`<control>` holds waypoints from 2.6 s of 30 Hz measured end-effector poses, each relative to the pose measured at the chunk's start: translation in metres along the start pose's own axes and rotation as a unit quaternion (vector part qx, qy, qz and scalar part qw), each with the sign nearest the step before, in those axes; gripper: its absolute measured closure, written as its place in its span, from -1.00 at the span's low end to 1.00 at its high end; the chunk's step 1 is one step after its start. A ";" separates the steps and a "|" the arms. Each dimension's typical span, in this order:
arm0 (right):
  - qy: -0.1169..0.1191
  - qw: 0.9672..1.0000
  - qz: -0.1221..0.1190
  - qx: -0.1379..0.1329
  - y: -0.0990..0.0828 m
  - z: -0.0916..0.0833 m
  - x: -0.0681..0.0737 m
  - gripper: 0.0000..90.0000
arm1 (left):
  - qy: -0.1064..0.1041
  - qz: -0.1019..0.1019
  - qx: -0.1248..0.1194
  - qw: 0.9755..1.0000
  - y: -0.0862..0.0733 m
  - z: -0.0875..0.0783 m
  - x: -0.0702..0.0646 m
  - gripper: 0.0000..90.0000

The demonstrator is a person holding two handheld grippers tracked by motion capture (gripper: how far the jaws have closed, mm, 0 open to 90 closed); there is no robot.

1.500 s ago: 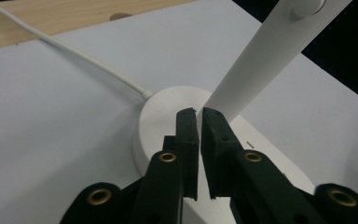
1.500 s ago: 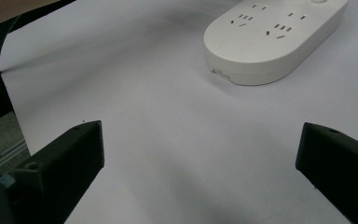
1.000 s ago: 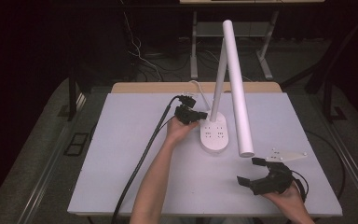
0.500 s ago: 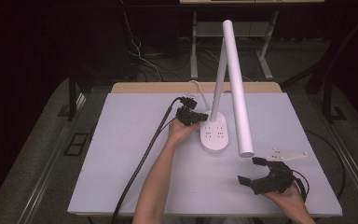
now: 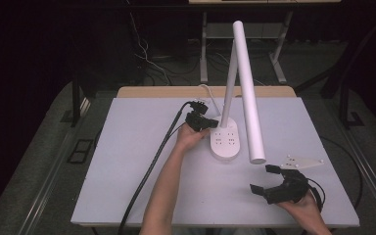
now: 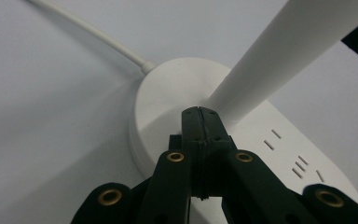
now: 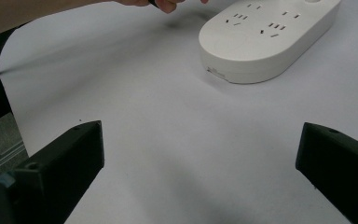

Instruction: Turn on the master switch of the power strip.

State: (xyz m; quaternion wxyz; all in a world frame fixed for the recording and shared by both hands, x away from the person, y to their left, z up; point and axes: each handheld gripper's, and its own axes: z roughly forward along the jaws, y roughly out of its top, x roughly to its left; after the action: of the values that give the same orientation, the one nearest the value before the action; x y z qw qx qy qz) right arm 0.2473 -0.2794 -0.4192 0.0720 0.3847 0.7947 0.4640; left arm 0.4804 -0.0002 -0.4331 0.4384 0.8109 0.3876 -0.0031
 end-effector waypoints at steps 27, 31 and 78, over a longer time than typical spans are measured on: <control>-0.001 1.000 0.001 0.001 0.000 0.001 -0.001 -0.99 | 0.021 0.004 -0.024 0.999 0.002 -0.011 0.002 1.00; -0.001 1.000 0.003 0.001 0.000 0.001 -0.001 -0.99 | 0.028 0.007 -0.033 0.999 0.005 -0.018 0.003 0.99; -0.003 1.000 0.003 0.002 -0.001 0.001 -0.001 -0.99 | -0.005 0.071 -0.062 0.996 -0.029 -0.142 -0.010 -0.74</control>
State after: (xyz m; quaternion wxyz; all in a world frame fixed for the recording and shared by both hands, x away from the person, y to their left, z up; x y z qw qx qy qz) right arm 0.2481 -0.2796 -0.4207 0.0725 0.3885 0.7943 0.4615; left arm 0.4074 0.1036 -0.3625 0.4892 0.8073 0.3265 0.0483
